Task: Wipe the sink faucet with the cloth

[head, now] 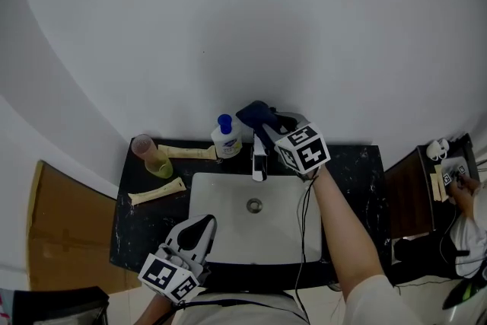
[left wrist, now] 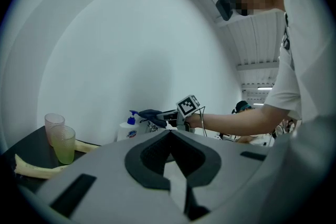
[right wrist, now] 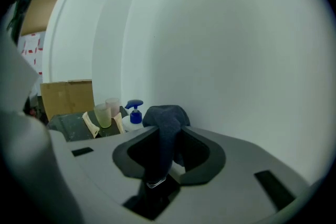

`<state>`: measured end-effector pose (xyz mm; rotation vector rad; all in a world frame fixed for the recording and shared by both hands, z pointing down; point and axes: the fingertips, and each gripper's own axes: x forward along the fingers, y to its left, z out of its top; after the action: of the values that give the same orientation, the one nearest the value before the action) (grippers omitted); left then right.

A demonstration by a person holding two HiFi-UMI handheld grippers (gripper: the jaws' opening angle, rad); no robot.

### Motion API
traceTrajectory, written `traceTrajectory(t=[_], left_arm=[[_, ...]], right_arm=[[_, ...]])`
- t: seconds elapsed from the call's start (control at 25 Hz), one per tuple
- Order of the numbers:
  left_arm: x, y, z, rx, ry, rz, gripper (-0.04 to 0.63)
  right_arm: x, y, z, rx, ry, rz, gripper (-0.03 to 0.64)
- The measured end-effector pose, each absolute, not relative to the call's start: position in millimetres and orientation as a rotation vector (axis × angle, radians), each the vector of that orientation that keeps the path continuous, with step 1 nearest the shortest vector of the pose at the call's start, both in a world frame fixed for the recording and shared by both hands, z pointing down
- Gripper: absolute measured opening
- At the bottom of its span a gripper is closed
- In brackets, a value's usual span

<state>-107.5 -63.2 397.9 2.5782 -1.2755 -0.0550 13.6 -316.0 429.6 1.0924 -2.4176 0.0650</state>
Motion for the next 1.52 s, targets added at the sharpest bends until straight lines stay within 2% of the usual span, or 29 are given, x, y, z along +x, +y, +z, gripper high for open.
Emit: traceTrajectory(t=[0.56, 1.12, 1.52], left_arm=[[-102.2, -57.2, 398.6, 2.596, -1.227, -0.060, 0.002], [-113.1, -53.8, 400.2, 2.576, -1.260, -0.051, 0.002], [-97.3, -52.5, 400.3, 2.596, -1.208, -0.047, 0.002]], right_arm=[[-3.0, -213.0, 429.1, 0.826, -2.475, 0.040, 0.115], [14.7, -318.9, 431.3, 1.154, -2.405, 0.117, 0.115], [6.0, -224.8, 430.6, 0.918, -2.475, 0.096, 0.115]])
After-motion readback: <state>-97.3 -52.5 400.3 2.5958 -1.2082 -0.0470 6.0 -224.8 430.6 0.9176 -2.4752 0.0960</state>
